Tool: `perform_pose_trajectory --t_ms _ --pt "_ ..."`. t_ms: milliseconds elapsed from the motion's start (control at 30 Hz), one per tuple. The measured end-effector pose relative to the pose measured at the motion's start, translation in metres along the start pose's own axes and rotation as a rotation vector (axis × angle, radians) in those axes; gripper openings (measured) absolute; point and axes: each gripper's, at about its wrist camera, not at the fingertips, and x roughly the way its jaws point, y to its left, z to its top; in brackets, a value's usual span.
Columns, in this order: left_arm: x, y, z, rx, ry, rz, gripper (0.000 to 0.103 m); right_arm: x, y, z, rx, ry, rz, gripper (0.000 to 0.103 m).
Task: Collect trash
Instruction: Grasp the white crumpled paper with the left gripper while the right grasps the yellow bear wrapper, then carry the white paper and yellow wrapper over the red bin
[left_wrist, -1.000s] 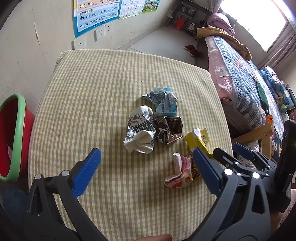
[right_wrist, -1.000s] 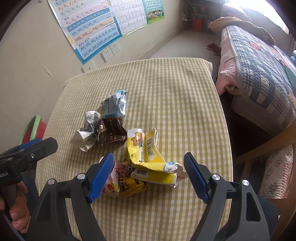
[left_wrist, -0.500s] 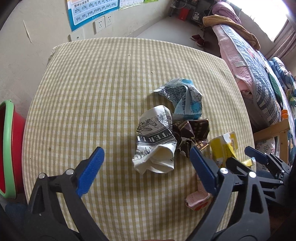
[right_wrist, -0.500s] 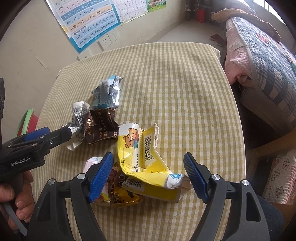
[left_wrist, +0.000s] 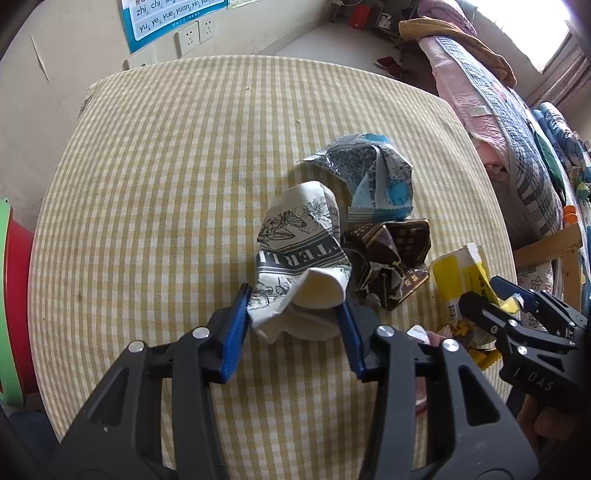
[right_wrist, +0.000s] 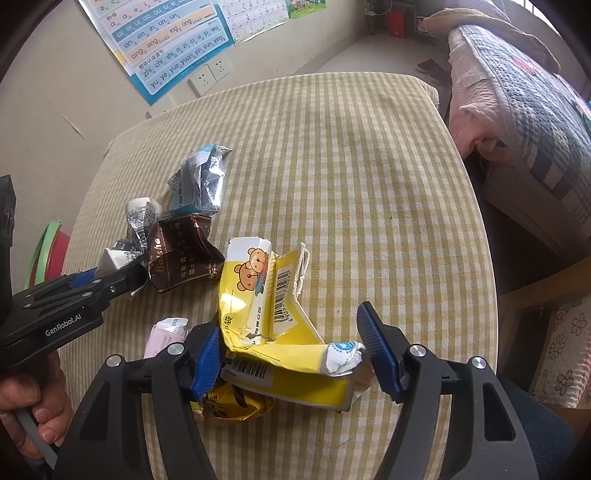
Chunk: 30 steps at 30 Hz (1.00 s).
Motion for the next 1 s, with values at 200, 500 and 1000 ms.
perform_pose_trajectory --t_ms 200,500,1000 --pt "-0.013 0.006 -0.004 -0.014 -0.025 0.003 0.042 -0.013 -0.001 0.001 0.013 -0.030 -0.009 0.063" --pt "-0.043 0.010 -0.012 -0.029 -0.070 -0.003 0.042 -0.047 -0.007 0.004 0.045 -0.103 -0.024 0.063" --pt "-0.090 0.018 -0.038 -0.051 -0.130 -0.023 0.042 -0.083 0.037 -0.019 -0.018 -0.147 0.004 0.063"
